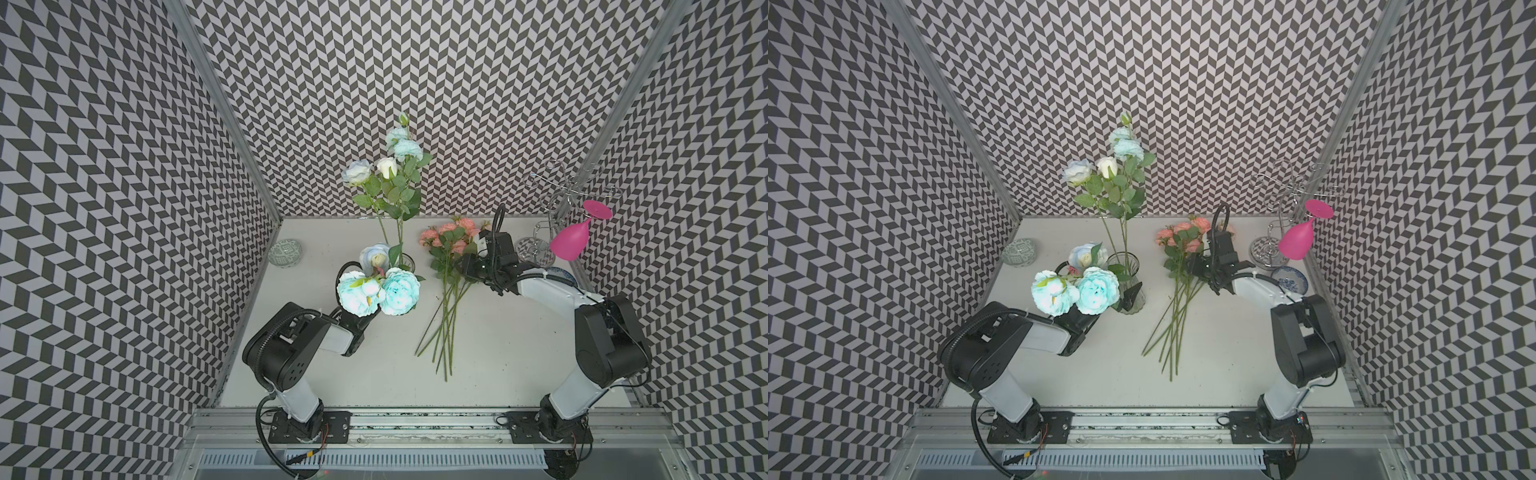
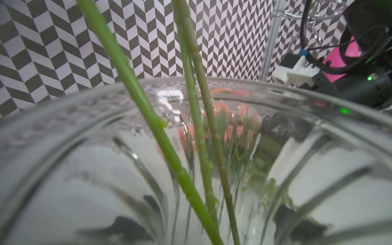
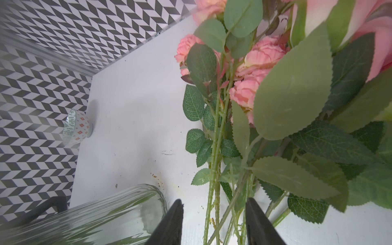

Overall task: Pick out pink flowers from the vase
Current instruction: Place the flower at the center of the board, then place the vase at the center of the board.

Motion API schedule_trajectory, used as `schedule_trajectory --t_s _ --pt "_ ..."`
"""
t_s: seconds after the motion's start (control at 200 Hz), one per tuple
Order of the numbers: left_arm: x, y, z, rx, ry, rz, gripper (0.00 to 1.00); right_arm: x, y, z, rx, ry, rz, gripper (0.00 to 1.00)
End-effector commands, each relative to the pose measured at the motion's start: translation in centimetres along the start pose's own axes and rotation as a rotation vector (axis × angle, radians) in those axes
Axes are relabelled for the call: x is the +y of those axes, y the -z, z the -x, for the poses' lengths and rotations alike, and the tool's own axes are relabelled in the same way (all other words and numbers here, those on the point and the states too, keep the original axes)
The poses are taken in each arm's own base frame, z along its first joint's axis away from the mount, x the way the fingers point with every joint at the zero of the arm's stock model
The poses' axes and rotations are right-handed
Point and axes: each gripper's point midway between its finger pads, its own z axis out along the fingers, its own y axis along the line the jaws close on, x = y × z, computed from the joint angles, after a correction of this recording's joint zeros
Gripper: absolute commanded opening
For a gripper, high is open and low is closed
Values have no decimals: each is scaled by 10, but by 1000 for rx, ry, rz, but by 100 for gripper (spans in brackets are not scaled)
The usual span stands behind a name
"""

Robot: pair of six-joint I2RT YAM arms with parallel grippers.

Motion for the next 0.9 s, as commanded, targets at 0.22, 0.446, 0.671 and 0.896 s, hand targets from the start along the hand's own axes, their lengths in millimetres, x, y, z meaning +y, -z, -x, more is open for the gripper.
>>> schedule_trajectory --t_s 0.22,0.446,0.671,0.896 --pt "6 18 -21 80 11 43 99 5 15 24 -104 5 5 49" --pt "8 25 -17 95 -8 59 99 6 27 40 -165 20 7 51" --pt "13 9 -18 128 1 75 99 6 29 42 -164 22 18 52" --pt "23 10 -18 140 6 137 99 4 29 41 -162 19 17 55"
